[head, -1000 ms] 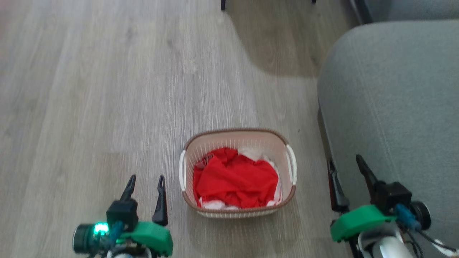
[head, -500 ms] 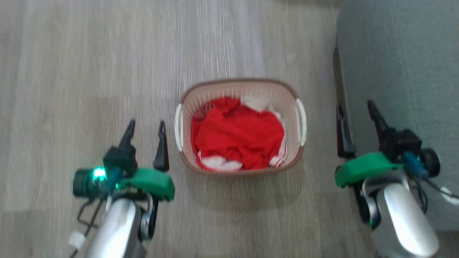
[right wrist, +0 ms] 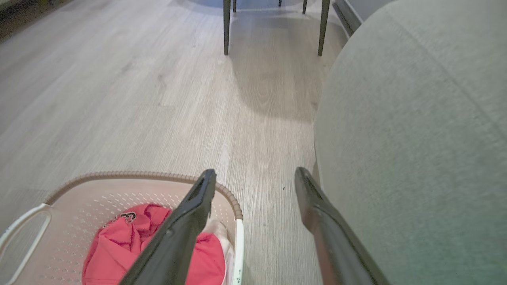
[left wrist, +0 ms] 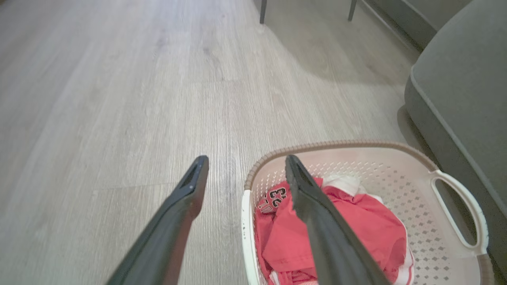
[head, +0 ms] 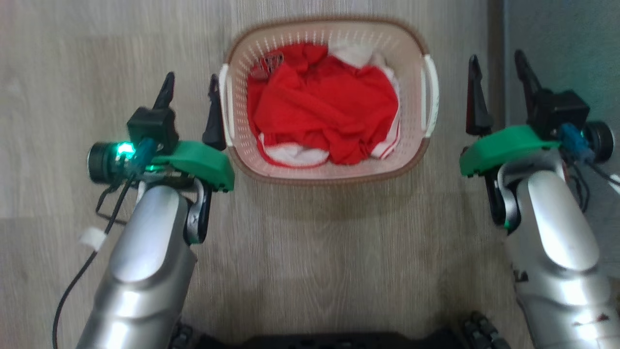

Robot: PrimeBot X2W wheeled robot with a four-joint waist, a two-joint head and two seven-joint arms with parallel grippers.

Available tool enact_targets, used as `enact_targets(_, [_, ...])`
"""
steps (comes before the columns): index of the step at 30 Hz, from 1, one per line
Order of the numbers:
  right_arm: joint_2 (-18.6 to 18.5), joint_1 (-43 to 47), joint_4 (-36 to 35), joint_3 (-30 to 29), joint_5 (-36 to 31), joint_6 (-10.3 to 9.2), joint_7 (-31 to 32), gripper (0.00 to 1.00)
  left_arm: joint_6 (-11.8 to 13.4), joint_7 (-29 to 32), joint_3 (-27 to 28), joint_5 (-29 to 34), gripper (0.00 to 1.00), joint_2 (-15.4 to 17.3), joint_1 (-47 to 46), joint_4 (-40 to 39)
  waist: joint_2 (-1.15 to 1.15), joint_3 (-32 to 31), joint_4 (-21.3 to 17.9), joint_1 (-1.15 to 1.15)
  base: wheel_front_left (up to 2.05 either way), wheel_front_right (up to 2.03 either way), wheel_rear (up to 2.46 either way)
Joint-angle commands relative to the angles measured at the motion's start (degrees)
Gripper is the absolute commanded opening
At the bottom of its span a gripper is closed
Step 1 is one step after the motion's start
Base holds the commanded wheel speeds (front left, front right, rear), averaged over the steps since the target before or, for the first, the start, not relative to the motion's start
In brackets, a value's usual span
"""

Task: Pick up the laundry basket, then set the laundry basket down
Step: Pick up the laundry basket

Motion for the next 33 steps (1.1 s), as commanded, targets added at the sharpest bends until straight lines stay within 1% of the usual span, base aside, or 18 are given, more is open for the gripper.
enact_targets(1, [-0.1, -0.9, -0.4, 1.1, -0.5, -0.09, -0.7, 1.00, 0.0, -0.3, 0.5, -0.4, 1.00, 0.8, -1.5, 0.2, 0.00, 4.7, -0.2, -0.02, 0.00, 0.00, 0.00])
enact_targets(13, [-0.1, -7.7, 8.9, 1.9, 0.4, -0.09, -0.7, 1.00, -0.4, -0.3, -5.2, -3.4, 1.00, 0.8, -8.5, 8.9, 0.00, 12.3, 0.3, -0.02, 0.00, 0.00, 0.00])
enact_targets(14, [-0.1, -7.7, 8.9, 1.9, 0.4, -0.09, -0.7, 1.00, -0.4, -0.3, -5.2, -3.4, 1.00, 0.8, -8.5, 8.9, 0.00, 12.3, 0.3, -0.02, 0.00, 0.00, 0.00])
enact_targets(18, [-0.1, -9.8, 12.5, 2.4, 0.8, -0.09, -0.7, 1.00, 0.0, -0.3, -6.6, -4.7, 1.00, 0.8, -10.6, 11.4, 0.00, 14.1, 0.5, -0.02, 0.00, 0.00, 0.00])
enact_targets(28, [-0.1, -14.7, 19.1, 4.9, 1.3, -0.09, -0.7, 1.00, 0.7, -0.3, -8.3, -8.6, 1.00, 0.8, -16.7, 21.3, 0.00, 17.5, 0.8, -0.02, 0.00, 0.00, 0.00])
enact_targets(33, [-0.1, -16.9, 21.8, 5.7, 1.9, -0.09, -0.7, 1.00, 0.5, -0.3, -9.4, -10.7, 1.00, 0.8, -19.5, 25.3, 0.00, 18.6, 0.8, -0.02, 0.00, 0.00, 0.00])
